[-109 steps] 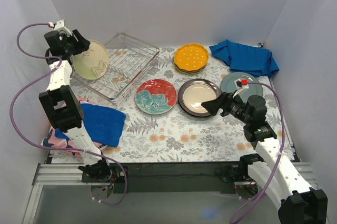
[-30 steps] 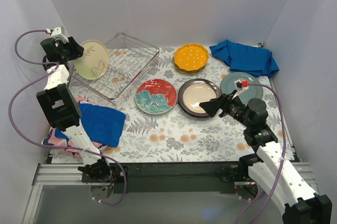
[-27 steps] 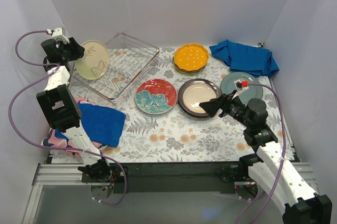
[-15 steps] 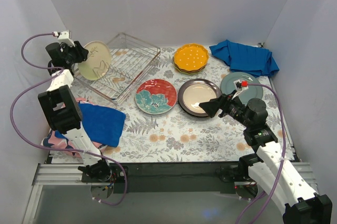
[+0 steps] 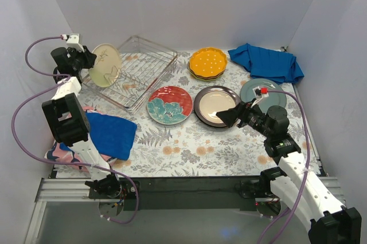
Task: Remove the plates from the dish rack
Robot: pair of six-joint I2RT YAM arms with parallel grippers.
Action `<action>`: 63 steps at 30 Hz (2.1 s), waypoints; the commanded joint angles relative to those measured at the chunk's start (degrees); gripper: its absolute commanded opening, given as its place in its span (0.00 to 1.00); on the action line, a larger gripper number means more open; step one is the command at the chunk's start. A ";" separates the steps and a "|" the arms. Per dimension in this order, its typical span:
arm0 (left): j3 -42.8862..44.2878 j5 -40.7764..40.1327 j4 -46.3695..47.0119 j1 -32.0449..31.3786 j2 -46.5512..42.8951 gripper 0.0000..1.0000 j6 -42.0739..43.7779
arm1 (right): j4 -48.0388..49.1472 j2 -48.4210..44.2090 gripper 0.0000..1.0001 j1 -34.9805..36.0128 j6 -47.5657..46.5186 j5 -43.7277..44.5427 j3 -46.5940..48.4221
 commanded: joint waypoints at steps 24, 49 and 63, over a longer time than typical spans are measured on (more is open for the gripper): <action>1.92 2.62 4.41 -1.35 -9.62 0.00 2.77 | 10.25 38.54 0.92 14.58 7.87 18.47 23.79; 8.68 8.78 5.90 -2.58 -11.73 0.00 -9.80 | 10.52 85.75 0.69 24.08 28.17 16.19 65.64; 7.98 7.64 5.73 -2.67 -13.40 0.00 -9.89 | 16.41 94.02 0.45 27.77 39.60 14.17 75.13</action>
